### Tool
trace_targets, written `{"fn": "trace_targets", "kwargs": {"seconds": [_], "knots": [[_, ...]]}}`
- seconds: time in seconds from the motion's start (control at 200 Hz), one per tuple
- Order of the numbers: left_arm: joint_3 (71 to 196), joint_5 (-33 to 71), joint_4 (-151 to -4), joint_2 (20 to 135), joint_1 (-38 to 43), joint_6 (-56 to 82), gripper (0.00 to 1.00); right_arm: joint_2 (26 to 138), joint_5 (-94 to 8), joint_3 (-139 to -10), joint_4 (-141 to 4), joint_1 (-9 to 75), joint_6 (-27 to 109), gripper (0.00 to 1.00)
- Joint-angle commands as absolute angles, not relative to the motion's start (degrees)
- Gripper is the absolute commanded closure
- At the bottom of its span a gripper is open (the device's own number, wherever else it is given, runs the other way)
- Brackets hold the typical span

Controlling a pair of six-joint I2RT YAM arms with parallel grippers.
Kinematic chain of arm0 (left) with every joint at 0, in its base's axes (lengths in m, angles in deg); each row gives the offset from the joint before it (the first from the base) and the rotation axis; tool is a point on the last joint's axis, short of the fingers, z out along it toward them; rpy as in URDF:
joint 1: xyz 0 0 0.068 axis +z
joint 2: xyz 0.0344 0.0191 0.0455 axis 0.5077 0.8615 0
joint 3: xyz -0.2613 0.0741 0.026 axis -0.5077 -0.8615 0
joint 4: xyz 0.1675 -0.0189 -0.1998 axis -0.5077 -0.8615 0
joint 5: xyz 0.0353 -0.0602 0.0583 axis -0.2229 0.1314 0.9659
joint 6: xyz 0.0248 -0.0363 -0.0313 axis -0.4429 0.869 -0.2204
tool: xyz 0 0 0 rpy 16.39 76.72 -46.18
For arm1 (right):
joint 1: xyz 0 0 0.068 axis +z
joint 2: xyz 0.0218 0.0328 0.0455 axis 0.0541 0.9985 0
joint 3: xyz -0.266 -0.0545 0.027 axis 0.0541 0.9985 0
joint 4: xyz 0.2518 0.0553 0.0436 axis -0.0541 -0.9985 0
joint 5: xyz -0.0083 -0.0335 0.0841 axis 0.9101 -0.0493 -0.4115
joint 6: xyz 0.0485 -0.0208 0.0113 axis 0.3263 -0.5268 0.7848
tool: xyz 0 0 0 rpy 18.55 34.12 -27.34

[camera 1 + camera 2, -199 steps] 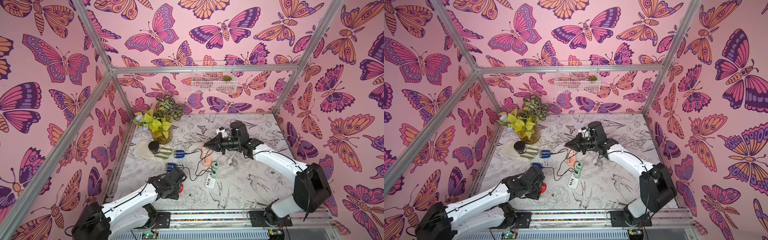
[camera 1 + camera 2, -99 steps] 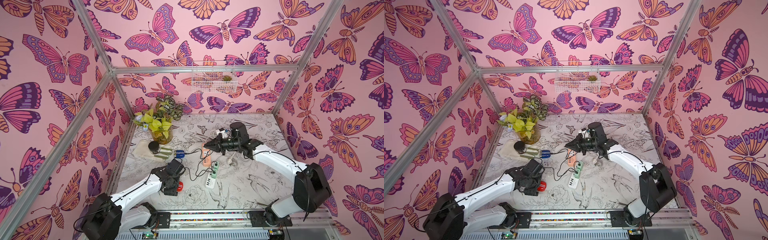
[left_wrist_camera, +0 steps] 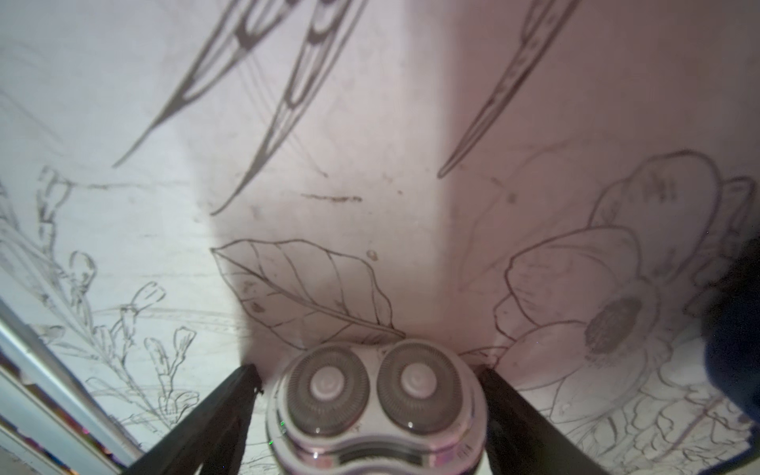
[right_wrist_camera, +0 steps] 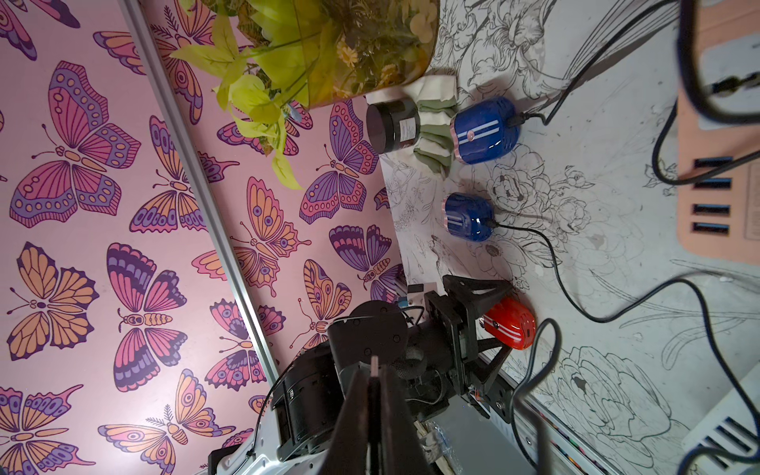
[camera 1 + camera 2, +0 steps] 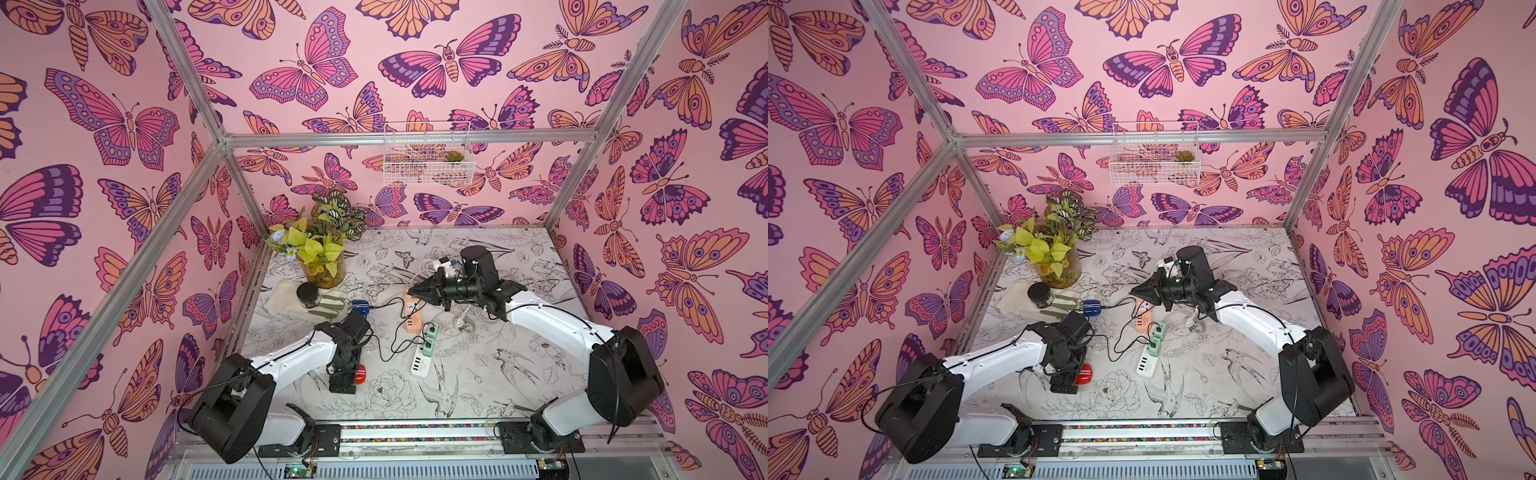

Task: Charge the electric shaver
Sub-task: Pick up the electric shaver from the center of the board.

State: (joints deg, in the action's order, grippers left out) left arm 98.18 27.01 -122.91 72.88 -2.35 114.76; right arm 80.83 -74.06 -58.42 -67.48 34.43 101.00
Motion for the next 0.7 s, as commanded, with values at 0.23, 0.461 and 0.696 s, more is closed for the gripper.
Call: {"fn": "trace_targets", "kwargs": {"seconds": [0.23, 0.461, 0.696], "knots": [[96.6, 28.0, -121.6, 75.6, -1.8, 117.9, 0.56, 78.5, -73.2, -58.0, -67.0, 34.6, 100.8, 1.0], [96.5, 28.1, -121.3, 71.5, -1.7, 117.6, 0.94, 78.8, -74.2, -57.8, -66.2, 34.6, 99.5, 1.0], [106.3, 27.2, -127.2, 60.6, -0.7, 115.5, 1.0, 79.5, -76.7, -57.1, -61.9, 37.1, 91.6, 1.0]]}}
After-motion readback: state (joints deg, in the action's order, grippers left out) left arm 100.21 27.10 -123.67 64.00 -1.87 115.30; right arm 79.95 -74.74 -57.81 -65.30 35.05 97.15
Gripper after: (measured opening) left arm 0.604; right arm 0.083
